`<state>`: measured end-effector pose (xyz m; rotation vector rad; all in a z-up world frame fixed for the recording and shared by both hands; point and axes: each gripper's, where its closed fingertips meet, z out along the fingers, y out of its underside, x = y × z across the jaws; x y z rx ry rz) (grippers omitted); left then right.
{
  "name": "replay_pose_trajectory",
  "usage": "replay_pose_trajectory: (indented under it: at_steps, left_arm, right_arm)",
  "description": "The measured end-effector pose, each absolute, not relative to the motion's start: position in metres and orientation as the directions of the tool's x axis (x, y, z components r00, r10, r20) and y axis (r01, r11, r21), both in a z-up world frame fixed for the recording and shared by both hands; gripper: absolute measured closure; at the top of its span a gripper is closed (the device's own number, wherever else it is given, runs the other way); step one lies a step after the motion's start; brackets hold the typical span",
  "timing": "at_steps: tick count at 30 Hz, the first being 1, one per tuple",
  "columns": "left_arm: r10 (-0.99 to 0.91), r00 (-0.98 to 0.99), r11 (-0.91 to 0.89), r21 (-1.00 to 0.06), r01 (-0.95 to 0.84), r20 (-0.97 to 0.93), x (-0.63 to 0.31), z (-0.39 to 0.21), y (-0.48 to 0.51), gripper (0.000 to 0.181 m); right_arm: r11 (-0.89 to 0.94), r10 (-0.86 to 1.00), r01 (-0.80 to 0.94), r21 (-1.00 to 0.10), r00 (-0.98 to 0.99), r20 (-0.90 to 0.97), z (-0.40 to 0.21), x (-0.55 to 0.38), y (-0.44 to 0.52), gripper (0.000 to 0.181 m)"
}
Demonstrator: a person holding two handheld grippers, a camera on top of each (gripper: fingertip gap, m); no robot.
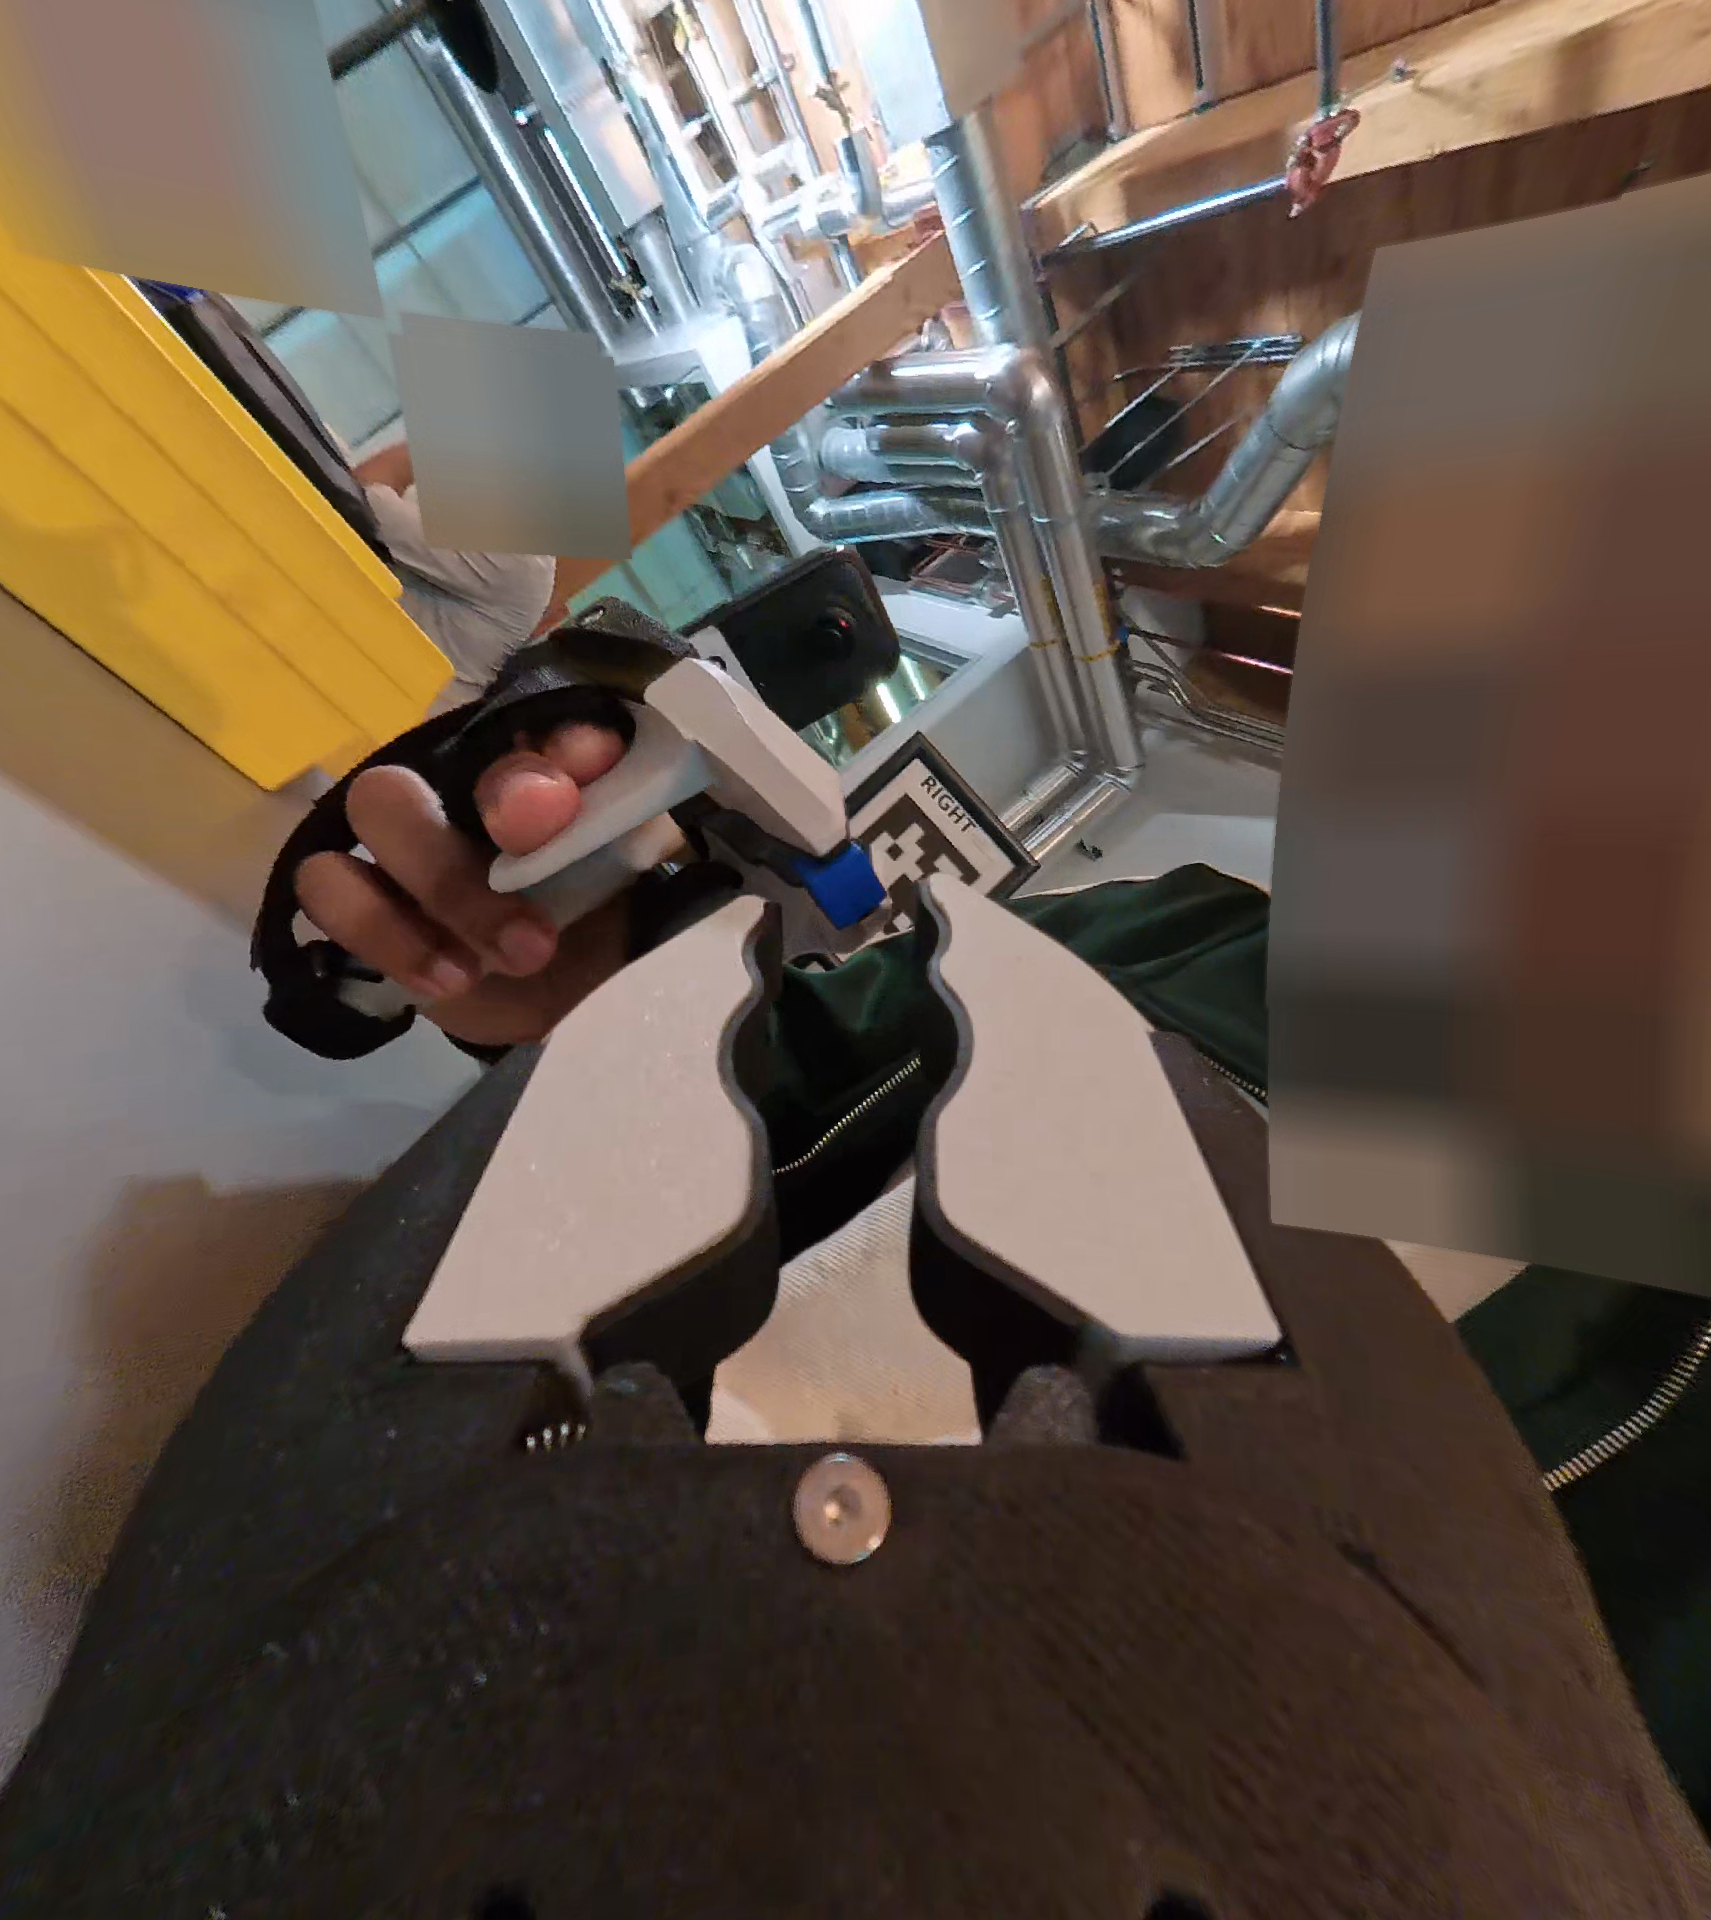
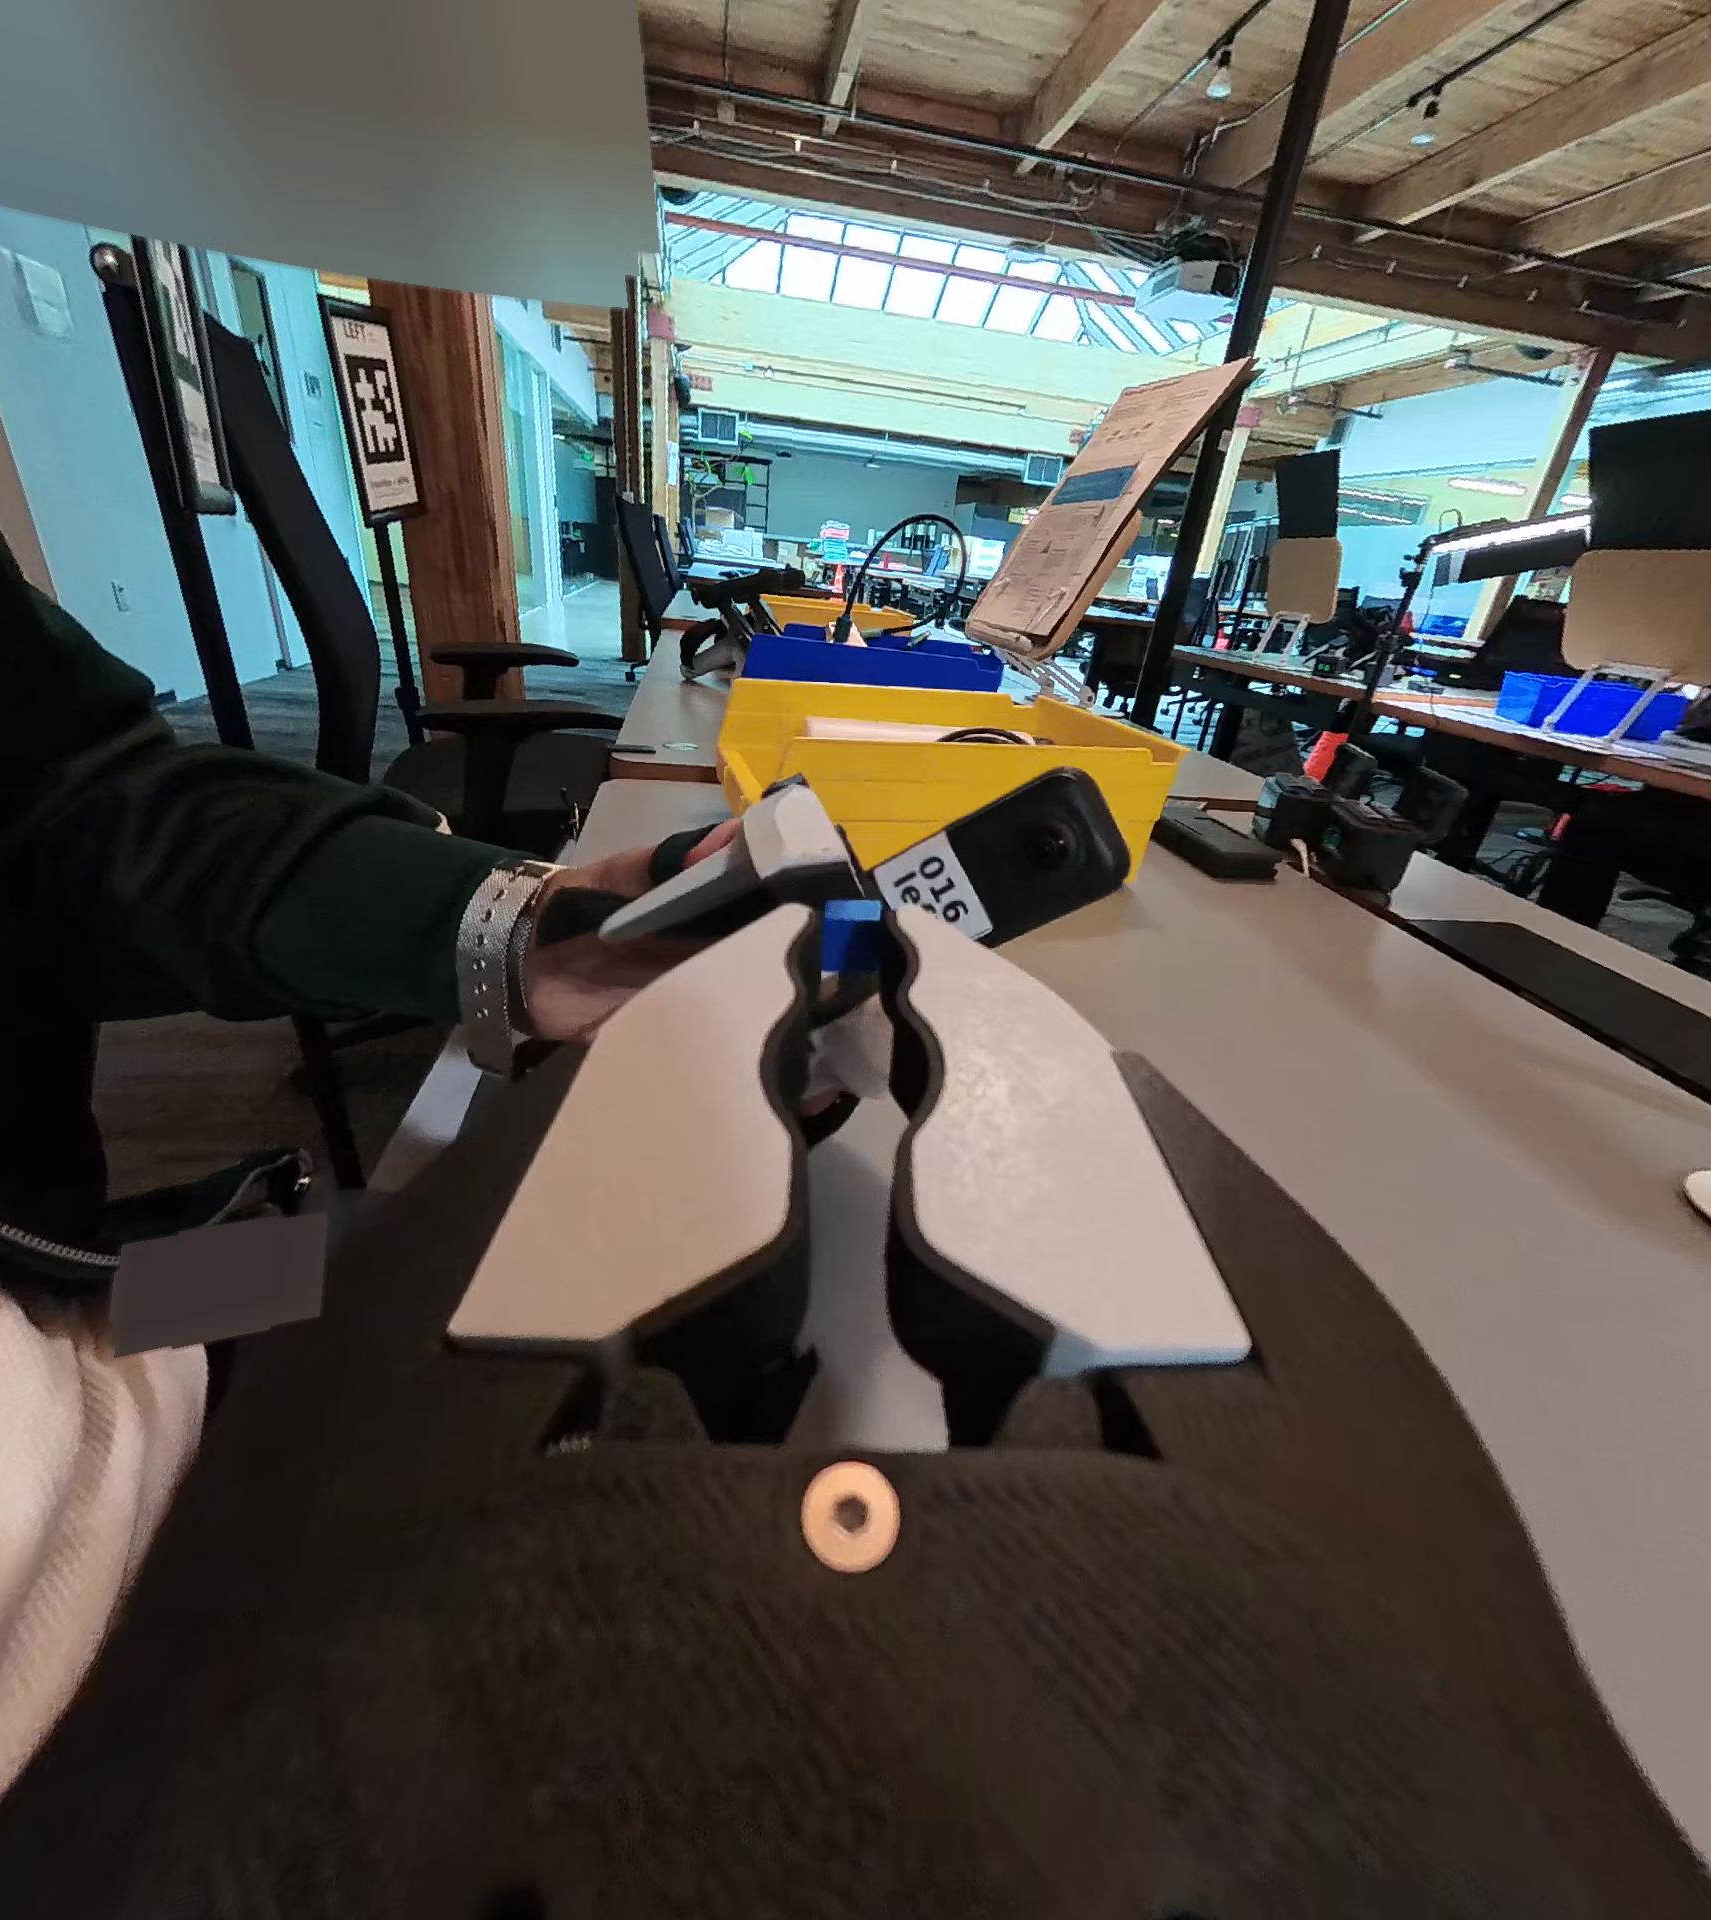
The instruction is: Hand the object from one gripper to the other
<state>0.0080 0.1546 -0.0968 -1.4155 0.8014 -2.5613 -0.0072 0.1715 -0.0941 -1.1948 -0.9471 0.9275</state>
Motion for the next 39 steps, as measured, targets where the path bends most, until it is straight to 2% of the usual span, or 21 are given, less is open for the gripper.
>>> replay_pose_trajectory:
  at_steps: [8,16,21,22,25,29,35,39]
  left_arm:
    - [-0.301,-0.546,-0.881,-0.448,-0.156,0.782,0.005,-0.098,0.162,0.16]
    - [-0.272,-0.491,-0.887,-0.414,-0.206,0.827,0.007,-0.109,0.162,0.167]
    - [-0.302,-0.471,-0.878,-0.435,-0.201,0.829,0.006,-0.112,0.164,0.167]
    - [-0.319,-0.476,-0.874,-0.448,-0.188,0.82,0.005,-0.11,0.165,0.168]
    - [-0.385,-0.471,-0.856,-0.498,-0.14,0.794,0.004,-0.106,0.168,0.168]
    - [-0.603,-0.376,-0.749,-0.661,-0.035,0.703,0.006,-0.111,0.176,0.169]
    - [-0.881,-0.208,-0.45,-0.889,0.089,0.425,0.002,-0.106,0.185,0.17]
    - [-0.968,-0.074,-0.242,-0.97,0.021,0.24,0.004,-0.115,0.187,0.17]
  right_arm:
    - [0.166,0.928,-0.02,-0.986,0.341,0.149,-0.098,-0.006,0.172,0.171]
    - [0.298,0.882,0.121,-0.947,0.344,0.321,-0.107,-0.007,0.171,0.171]
    - [0.318,0.866,0.156,-0.935,0.353,0.354,-0.111,-0.007,0.173,0.171]
    - [0.315,0.863,0.161,-0.935,0.362,0.353,-0.112,-0.007,0.175,0.17]
    - [0.273,0.855,0.15,-0.95,0.415,0.311,-0.113,-0.005,0.185,0.148]
    - [0.18,0.871,0.04,-0.983,0.459,0.178,-0.107,0.002,0.193,0.13]
    - [0.042,0.894,-0.142,-0.989,0.448,-0.026,-0.096,0.014,0.201,0.124]
    - [-0.104,0.894,-0.279,-0.955,0.394,-0.212,-0.091,0.022,0.205,0.13]
